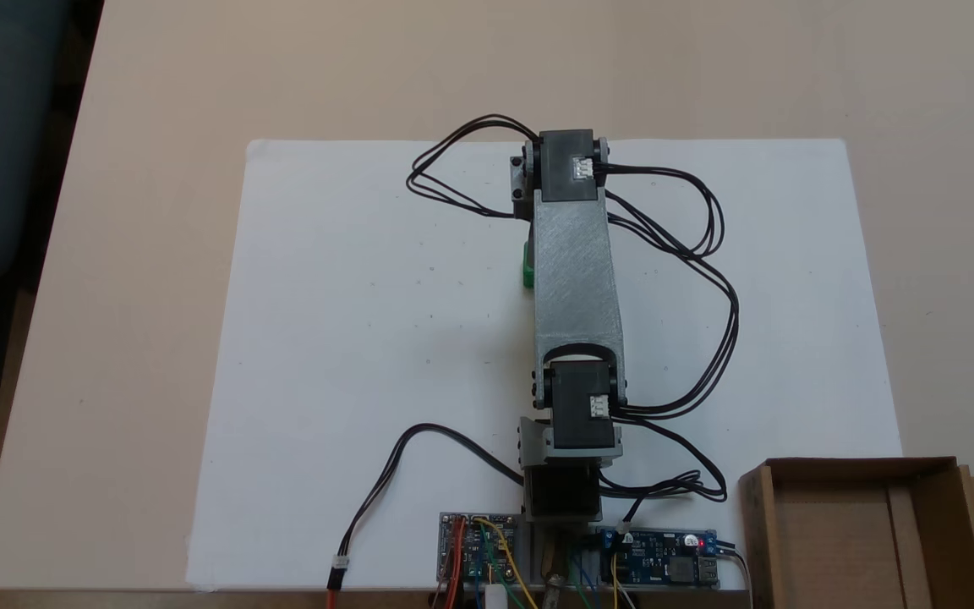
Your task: Grasp a green dice and put it in the bin.
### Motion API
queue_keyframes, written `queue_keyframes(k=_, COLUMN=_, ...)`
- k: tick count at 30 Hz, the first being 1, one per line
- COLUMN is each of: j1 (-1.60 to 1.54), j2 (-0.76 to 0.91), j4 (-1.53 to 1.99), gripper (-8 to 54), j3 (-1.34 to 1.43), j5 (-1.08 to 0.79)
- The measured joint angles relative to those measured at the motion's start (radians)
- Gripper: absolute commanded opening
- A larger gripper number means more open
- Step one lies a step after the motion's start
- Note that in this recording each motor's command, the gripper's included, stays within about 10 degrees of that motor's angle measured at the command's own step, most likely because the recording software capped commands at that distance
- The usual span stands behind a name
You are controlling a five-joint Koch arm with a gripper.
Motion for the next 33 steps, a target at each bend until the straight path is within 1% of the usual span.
queue_keyframes(k=5, j1=0.006, j2=-0.014, j4=-0.021, gripper=46.3, j3=0.000, j5=0.002)
queue_keyframes(k=10, j1=0.008, j2=-0.066, j4=-0.023, gripper=46.3, j3=0.000, j5=0.002)
queue_keyframes(k=17, j1=0.008, j2=-0.064, j4=-0.026, gripper=46.2, j3=0.008, j5=0.002)
queue_keyframes(k=33, j1=0.008, j2=-0.066, j4=-0.241, gripper=46.1, j3=0.219, j5=0.000)
